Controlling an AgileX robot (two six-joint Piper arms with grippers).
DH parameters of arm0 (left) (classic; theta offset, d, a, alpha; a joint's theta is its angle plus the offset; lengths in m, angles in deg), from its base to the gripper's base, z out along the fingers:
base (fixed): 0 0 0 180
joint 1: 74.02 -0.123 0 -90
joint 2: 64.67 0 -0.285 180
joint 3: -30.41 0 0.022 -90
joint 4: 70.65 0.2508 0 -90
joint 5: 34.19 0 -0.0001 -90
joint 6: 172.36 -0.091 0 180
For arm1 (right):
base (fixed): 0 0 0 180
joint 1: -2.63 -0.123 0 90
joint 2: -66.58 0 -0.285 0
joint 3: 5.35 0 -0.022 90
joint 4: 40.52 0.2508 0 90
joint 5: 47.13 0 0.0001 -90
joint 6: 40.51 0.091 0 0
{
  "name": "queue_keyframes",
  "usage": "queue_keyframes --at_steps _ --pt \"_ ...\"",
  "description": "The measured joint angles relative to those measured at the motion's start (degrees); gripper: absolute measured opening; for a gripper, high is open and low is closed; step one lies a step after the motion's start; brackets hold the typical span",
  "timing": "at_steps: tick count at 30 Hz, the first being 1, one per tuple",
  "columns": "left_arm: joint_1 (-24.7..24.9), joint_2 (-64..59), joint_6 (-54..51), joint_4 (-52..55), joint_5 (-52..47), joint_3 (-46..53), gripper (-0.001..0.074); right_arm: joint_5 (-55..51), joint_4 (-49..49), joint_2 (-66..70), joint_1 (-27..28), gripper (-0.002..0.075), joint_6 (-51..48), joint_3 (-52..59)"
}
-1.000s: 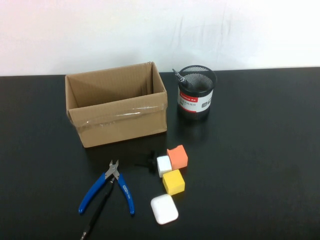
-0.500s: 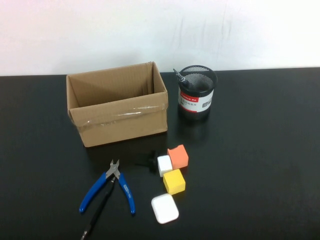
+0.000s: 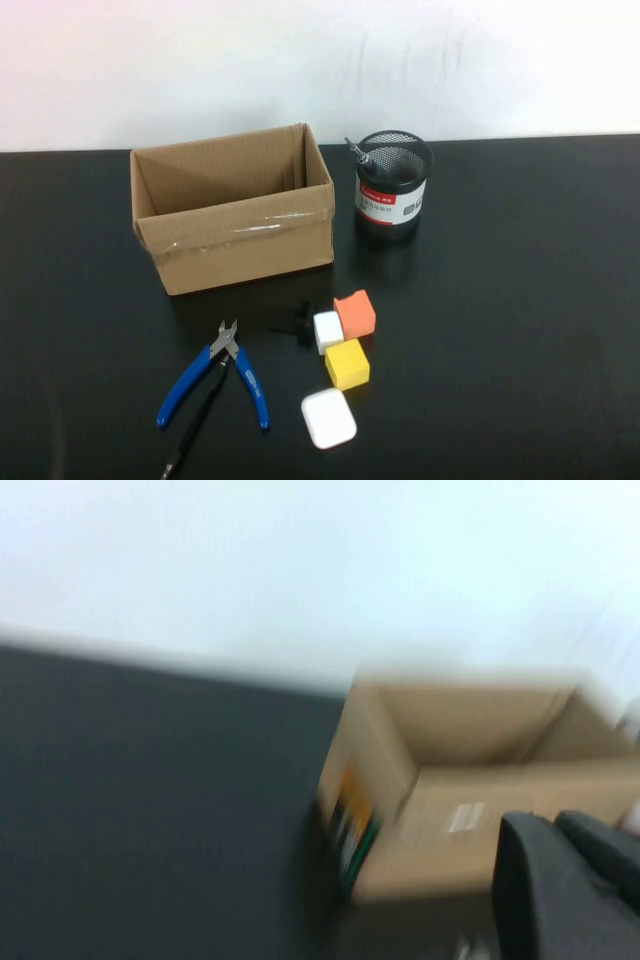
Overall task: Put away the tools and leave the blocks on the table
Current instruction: Pick up the pliers from the table
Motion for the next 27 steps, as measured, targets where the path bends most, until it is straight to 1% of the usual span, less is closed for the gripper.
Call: queue_keyframes --at_steps 6,11,16,19,21,26,27 --pt "0.0 -10.5 -13.7 -7.7 -10.0 -1.4 -0.0006 0.0 0.1 0.0 0.0 -0.0009 0.0 0.0" --pt "0.0 -21.3 -21.7 -15.5 -17.9 -2.8 -0.0006 0.0 0.1 0.0 0.0 -0.0009 0.0 0.0" --pt "0.0 -31.1 -26.8 -19.3 -21.2 -4.3 -0.0006 0.0 0.1 0.0 0.0 -0.0009 0.0 0.0" --pt "0.0 -35.5 -30.0 -20.4 -21.3 -5.7 0.0017 0.0 0.1 0.0 0.0 -0.0009 0.0 0.0" --pt "0.0 -38.2 -32.1 -21.7 -21.3 -7.0 0.0066 0.0 0.1 0.0 0.0 -0.0009 0.0 0.0" --pt "0.0 -43.7 -34.6 -23.6 -19.8 -9.9 0.0277 0.0 0.1 0.0 0.0 -0.0009 0.0 0.0" --pt "0.0 -44.9 -35.6 -23.6 -19.3 -10.4 0.0309 0.0 0.1 0.0 0.0 -0.0009 0.0 0.0"
